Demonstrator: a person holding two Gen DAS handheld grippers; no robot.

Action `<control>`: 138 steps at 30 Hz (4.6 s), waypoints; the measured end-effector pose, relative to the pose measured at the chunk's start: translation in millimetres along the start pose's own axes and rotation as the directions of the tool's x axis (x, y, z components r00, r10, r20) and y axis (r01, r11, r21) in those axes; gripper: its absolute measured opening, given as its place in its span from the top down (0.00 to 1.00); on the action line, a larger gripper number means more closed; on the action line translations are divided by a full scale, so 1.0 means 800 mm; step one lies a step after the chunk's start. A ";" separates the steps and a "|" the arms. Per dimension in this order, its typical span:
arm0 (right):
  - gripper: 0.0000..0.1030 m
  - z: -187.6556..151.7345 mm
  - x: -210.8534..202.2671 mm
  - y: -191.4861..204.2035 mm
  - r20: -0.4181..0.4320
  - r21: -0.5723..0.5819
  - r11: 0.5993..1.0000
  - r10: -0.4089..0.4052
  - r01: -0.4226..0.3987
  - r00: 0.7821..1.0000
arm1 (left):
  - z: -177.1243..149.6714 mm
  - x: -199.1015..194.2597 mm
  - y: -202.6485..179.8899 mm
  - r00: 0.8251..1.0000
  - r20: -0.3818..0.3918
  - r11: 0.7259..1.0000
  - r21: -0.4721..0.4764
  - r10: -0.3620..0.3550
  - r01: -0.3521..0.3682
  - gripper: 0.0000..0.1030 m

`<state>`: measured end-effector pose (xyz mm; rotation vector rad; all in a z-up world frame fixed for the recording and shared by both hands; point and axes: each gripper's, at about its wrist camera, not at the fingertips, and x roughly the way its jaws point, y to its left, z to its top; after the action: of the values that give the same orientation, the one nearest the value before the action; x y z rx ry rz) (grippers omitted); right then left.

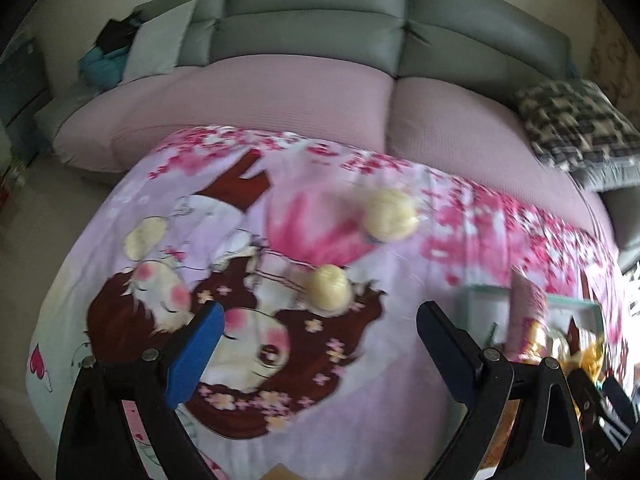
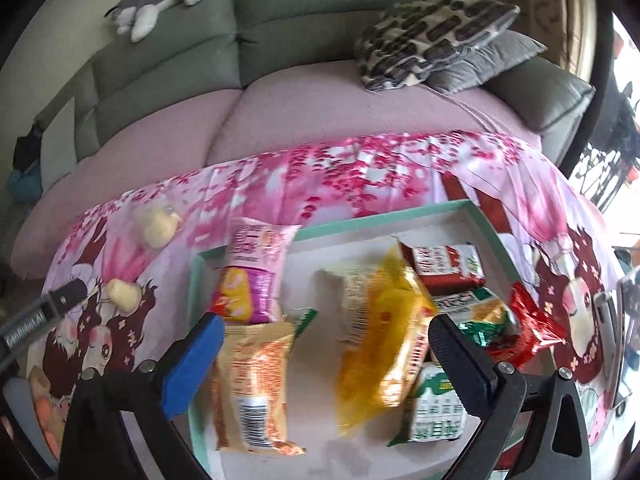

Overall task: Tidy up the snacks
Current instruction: 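Withdraw both tools from the tray toward the two round buns, then grasp the small round bun with the left tool while the right tool grasps the large wrapped bun, then carry both buns over the tray and open both tools to release them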

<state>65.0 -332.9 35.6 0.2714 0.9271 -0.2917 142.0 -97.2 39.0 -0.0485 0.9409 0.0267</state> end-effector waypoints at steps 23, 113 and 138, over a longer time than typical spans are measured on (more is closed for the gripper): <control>0.00 0.021 0.032 0.091 -0.030 -0.091 0.986 0.134 -0.137 0.990 | 0.007 0.095 0.040 0.987 -0.133 0.995 -0.039 -0.095 0.090 0.06; 0.35 -0.058 -0.044 -0.070 0.033 0.249 0.961 0.115 -0.120 0.993 | -0.067 -0.052 -0.127 0.946 -0.031 0.870 0.384 -0.322 0.309 0.64; 0.31 -0.072 -0.035 -0.117 -0.004 0.262 0.955 0.145 -0.139 0.989 | -0.095 -0.061 -0.214 0.901 -0.082 0.787 0.457 -0.426 0.414 0.41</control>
<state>-27.1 -395.5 16.0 0.5835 0.8866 -0.2783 59.6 -272.4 39.0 0.1890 0.8724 -0.6176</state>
